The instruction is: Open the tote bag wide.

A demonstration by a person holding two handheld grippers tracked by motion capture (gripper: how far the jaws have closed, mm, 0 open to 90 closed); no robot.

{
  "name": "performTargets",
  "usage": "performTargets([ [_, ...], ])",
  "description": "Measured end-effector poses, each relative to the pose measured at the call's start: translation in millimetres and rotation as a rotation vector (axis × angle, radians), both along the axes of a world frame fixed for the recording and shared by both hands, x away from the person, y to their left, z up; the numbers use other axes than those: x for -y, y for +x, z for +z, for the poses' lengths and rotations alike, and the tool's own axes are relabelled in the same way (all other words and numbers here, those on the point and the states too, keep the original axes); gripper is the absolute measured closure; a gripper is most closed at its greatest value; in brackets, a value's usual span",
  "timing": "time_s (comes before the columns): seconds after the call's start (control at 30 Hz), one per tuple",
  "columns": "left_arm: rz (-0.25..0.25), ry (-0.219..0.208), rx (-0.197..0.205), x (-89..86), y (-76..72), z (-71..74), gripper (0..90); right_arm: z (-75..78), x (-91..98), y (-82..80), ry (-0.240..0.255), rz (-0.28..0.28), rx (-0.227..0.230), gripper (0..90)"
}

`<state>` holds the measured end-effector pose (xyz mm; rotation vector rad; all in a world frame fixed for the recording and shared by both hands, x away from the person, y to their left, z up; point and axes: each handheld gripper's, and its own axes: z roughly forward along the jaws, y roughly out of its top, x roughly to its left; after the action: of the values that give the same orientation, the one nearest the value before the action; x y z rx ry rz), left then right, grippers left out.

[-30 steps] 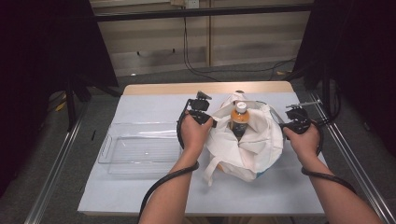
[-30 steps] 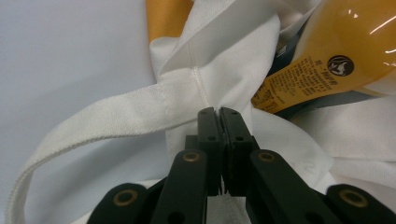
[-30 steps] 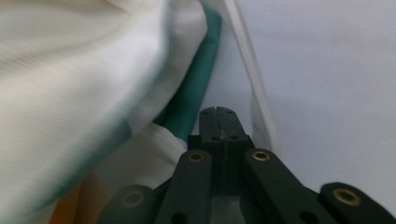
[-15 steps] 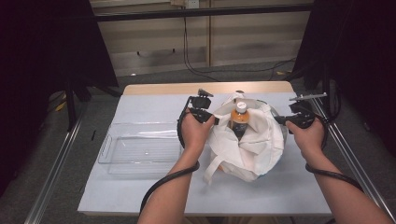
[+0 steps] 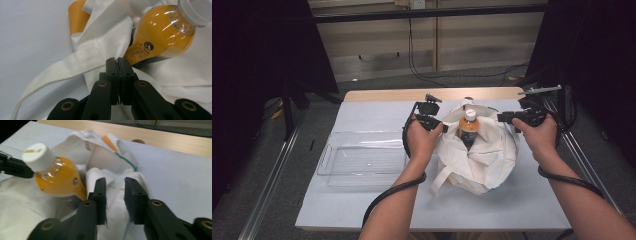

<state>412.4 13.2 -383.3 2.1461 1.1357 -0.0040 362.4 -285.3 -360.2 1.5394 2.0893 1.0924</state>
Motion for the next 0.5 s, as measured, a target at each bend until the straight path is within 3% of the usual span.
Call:
performTargets([
  [0.23, -0.009, 0.004, -0.001, -0.7, 1.2, -0.9, 88.1, -8.7, -20.6, 7.5, -0.021, 0.039, -0.023, 63.9],
  [0.3, -0.005, 0.003, 0.000, -0.4, 1.3, -1.1, 88.2, -11.4, -23.9, 10.3, -0.058, 0.040, -0.026, 65.0],
  [0.5, 0.017, 0.017, -0.008, -0.8, 4.6, -7.2, 88.7, -19.4, -23.9, 14.3, -0.074, 0.045, -0.052, 82.4],
])
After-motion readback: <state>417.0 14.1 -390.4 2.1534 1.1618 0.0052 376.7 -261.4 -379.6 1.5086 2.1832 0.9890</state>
